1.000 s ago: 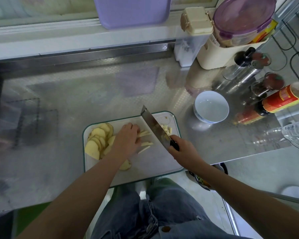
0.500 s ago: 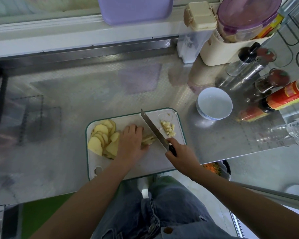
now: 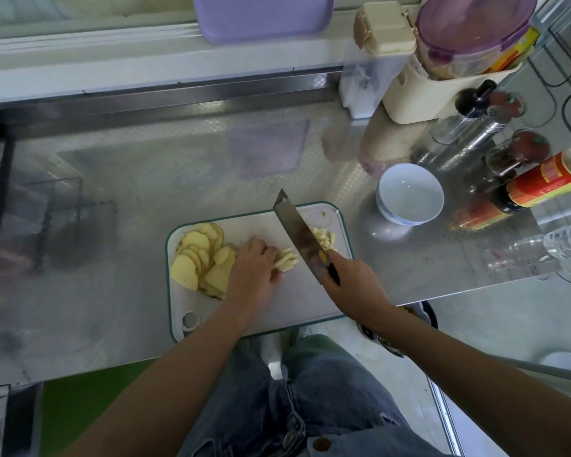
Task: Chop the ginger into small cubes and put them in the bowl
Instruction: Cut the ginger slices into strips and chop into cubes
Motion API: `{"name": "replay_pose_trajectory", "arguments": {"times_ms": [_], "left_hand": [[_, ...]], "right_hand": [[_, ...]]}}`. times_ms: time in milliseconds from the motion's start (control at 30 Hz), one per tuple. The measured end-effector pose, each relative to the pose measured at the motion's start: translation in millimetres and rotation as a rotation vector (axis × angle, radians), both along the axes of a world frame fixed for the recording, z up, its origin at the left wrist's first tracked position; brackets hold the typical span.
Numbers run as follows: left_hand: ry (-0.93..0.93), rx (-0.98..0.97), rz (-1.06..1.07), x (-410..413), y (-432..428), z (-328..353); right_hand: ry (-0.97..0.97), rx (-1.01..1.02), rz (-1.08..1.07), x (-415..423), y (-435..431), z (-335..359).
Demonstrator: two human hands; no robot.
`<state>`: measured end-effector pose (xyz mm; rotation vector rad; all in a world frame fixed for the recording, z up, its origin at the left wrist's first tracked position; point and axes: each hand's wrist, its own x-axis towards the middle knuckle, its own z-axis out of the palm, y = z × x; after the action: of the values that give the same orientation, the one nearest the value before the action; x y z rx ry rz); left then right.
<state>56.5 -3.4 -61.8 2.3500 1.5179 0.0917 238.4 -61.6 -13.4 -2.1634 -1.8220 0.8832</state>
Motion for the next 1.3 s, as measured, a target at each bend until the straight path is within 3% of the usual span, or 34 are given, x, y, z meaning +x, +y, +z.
{"name": "replay_pose_trajectory", "arguments": {"times_ms": [333, 600, 1000, 1300], "left_hand": [[-0.062, -0.102, -0.054, 6, 3, 5], [-0.097, -0.03, -0.071, 1, 0, 6], [-0.184, -0.082, -0.038, 3, 3, 3], [0.001, -0.049, -0.106, -5, 2, 8]], "right_hand": [[-0.124, -0.034, 0.032, -8, 0, -2], [-0.166, -0.062, 0.04, -13, -2, -9], [-0.199, -0.069, 0.058, -23, -4, -26], [-0.123, -0.013, 0.001, -13, 4, -13]]}}
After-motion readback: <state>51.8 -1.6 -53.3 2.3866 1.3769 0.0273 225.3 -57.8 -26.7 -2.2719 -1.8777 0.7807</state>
